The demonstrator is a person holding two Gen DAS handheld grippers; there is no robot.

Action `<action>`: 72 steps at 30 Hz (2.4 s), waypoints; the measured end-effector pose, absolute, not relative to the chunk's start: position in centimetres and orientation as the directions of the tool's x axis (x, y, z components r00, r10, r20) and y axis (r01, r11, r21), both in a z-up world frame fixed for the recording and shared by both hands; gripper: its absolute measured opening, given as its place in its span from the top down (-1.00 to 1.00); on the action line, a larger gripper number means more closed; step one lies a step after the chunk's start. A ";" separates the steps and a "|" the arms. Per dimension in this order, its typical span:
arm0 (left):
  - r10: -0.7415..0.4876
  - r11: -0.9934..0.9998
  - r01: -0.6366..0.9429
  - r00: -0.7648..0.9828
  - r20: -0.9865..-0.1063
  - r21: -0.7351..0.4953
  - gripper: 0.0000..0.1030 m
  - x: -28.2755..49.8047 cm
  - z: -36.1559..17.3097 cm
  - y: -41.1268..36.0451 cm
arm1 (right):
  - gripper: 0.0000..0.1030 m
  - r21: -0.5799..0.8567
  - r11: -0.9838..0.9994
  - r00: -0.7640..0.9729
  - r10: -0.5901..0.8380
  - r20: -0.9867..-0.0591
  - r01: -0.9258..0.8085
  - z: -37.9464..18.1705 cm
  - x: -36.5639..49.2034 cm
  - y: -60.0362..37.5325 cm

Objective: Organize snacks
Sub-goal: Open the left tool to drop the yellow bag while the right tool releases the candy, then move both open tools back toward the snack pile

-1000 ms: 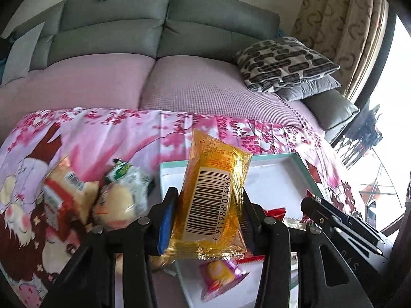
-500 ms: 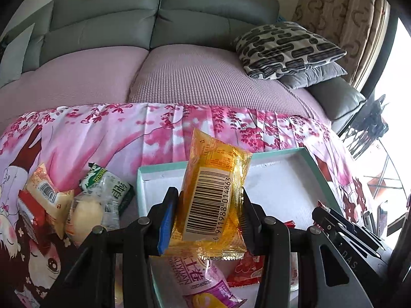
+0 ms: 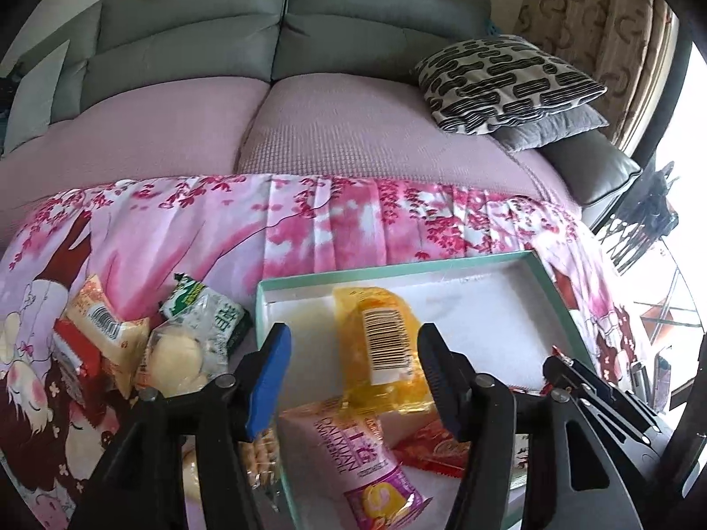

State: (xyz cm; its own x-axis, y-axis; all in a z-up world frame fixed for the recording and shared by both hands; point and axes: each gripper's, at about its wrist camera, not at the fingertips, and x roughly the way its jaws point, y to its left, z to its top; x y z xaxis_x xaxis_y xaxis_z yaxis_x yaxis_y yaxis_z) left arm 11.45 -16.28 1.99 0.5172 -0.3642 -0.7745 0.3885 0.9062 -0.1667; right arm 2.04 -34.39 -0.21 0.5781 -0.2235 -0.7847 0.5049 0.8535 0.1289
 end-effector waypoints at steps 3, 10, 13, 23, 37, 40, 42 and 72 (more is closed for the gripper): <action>-0.307 0.931 0.342 0.535 -0.787 -0.130 -0.71 11.7 1.7 -15.8 | -0.64 0.099 0.853 0.571 -0.252 -0.782 0.512 -0.2 2.0 -34.1; -0.241 0.956 0.275 0.544 -0.804 -0.101 -0.84 12.2 1.1 -14.6 | -0.75 0.079 0.852 0.559 -0.266 -0.786 0.517 -0.2 2.1 -34.2; -0.219 0.963 0.256 0.552 -0.804 -0.087 -0.86 12.2 1.0 -14.5 | -0.91 0.077 0.846 0.554 -0.273 -0.787 0.527 -0.2 2.0 -34.5; -0.183 0.970 0.238 0.575 -0.797 -0.052 -1.00 12.1 1.2 -14.5 | -1.00 0.073 0.840 0.556 -0.288 -0.780 0.537 0.2 1.7 -34.7; -0.150 0.963 0.269 0.595 -0.790 0.020 -1.00 11.0 2.3 -13.5 | -1.00 0.115 0.819 0.574 -0.287 -0.766 0.562 1.7 0.9 -34.5; -0.159 0.969 0.249 0.595 -0.788 -0.008 -1.00 10.9 2.9 -12.0 | -1.00 0.121 0.824 0.577 -0.276 -0.768 0.554 1.7 1.1 -34.1; -0.148 0.974 0.228 0.603 -0.784 -0.008 -1.00 10.8 3.2 -10.8 | -1.00 0.116 0.828 0.580 -0.277 -0.766 0.549 1.8 1.2 -33.5; -0.045 0.958 -0.200 0.605 -0.795 -0.206 -1.00 10.1 2.2 10.9 | -0.60 0.207 0.969 0.656 0.071 -0.751 0.133 0.8 7.1 -15.8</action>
State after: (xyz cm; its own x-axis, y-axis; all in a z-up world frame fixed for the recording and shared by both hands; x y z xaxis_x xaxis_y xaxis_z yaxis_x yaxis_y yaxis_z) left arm 10.06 10.91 2.20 0.6053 -0.0449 -0.7947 -0.2000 0.9578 -0.2064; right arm 7.12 -15.82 0.80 0.6560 0.0706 -0.7515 0.1332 0.9692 0.2074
